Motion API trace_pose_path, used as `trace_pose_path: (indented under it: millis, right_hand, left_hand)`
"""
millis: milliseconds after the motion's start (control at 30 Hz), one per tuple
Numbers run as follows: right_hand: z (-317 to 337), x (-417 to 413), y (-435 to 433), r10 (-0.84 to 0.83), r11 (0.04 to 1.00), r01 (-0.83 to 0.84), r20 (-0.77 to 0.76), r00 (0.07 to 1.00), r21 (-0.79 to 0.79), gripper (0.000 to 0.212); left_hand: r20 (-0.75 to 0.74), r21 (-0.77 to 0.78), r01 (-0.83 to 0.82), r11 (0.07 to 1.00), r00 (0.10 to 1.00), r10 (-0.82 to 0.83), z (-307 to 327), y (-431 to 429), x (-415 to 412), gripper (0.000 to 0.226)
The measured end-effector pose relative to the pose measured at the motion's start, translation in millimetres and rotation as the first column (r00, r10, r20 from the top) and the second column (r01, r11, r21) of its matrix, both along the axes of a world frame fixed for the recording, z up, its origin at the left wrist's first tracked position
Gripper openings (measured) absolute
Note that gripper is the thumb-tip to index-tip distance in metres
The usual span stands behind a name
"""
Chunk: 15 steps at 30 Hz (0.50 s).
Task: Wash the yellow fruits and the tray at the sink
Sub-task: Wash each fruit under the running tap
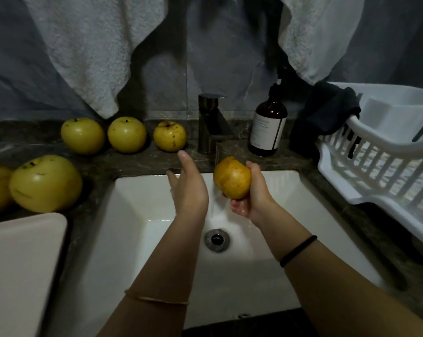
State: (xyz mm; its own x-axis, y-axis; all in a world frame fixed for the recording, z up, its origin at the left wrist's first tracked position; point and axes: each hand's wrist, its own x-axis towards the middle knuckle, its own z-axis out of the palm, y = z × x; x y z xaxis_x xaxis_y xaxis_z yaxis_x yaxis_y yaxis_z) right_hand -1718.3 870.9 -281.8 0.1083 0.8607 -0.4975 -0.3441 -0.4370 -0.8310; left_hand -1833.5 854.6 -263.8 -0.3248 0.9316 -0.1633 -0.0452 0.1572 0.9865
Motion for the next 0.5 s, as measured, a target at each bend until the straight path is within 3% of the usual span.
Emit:
trace_pose_path:
  millis: [133,300,333,400,500]
  right_hand:
    - [-1,-3,2,0.027,0.995,-0.055,0.322,0.946,0.078,0.052]
    - [-5,-6,-2,0.122,0.974,-0.2,0.507,0.854,0.103,0.053]
    - [-7,-6,-2,0.124,0.967,-0.234,0.605,0.786,0.105,0.054]
    - [-7,-7,-6,0.146,0.94,-0.336,0.821,0.552,0.058,0.054]
    - [-5,-9,-12,0.218,0.863,-0.497,0.954,0.207,-0.089,0.058]
  left_hand:
    - [-0.022,-0.003,0.107,0.994,0.994,-0.107,13,-7,-5,0.067]
    - [-0.022,-0.106,0.175,0.979,0.984,-0.179,19,-10,-21,0.076]
    - [-0.033,-0.105,0.172,0.979,0.984,-0.177,17,-10,-27,0.077]
    - [-0.034,-0.134,0.161,0.978,0.985,-0.167,10,-12,-38,0.081]
    - [-0.039,-0.19,0.129,0.973,0.99,-0.138,4,-18,-46,0.082]
